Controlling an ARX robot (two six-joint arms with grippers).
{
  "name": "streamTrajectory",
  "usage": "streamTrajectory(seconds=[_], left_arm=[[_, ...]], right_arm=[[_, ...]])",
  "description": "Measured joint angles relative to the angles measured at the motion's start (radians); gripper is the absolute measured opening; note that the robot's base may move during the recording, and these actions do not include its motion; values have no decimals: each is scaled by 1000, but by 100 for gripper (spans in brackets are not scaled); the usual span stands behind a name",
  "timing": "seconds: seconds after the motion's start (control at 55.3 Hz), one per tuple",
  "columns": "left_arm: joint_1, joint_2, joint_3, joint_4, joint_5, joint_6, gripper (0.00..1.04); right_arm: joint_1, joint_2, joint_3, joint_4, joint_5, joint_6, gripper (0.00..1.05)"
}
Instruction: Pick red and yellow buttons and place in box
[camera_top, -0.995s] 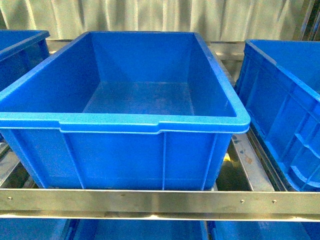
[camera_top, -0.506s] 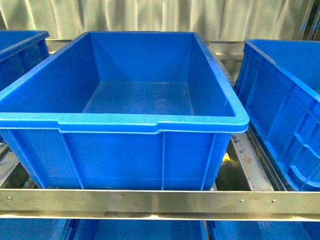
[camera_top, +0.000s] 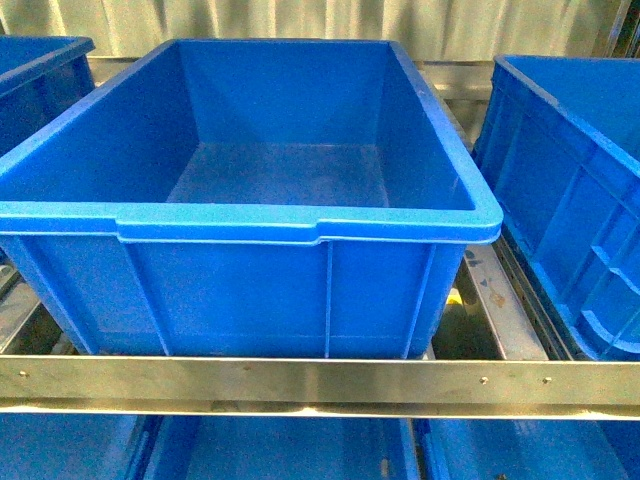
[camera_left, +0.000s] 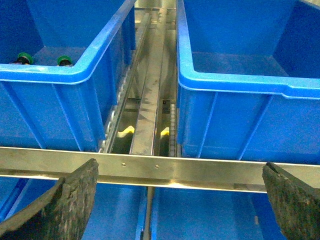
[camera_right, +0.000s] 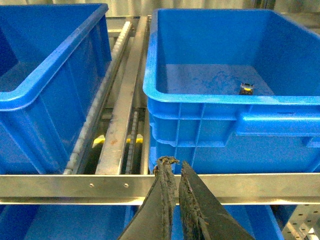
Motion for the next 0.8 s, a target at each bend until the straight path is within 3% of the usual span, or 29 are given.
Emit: streamTrajectory(seconds=[0.127, 0.217, 0.525, 0.669, 0.796], left_arm=[[0, 0, 0, 0, 0, 0, 97], [0, 0, 0, 0, 0, 0, 97], [0, 0, 0, 0, 0, 0, 97], [0, 0, 0, 0, 0, 0, 97], [0, 0, 0, 0, 0, 0, 97]], right_arm=[[0, -47, 0, -48, 0, 0, 4], [0, -164, 0, -198, 0, 0, 4], [0, -213, 0, -218, 0, -2, 4], [0, -212, 0, -218, 0, -2, 27], [0, -212, 0, -218, 0, -2, 58]])
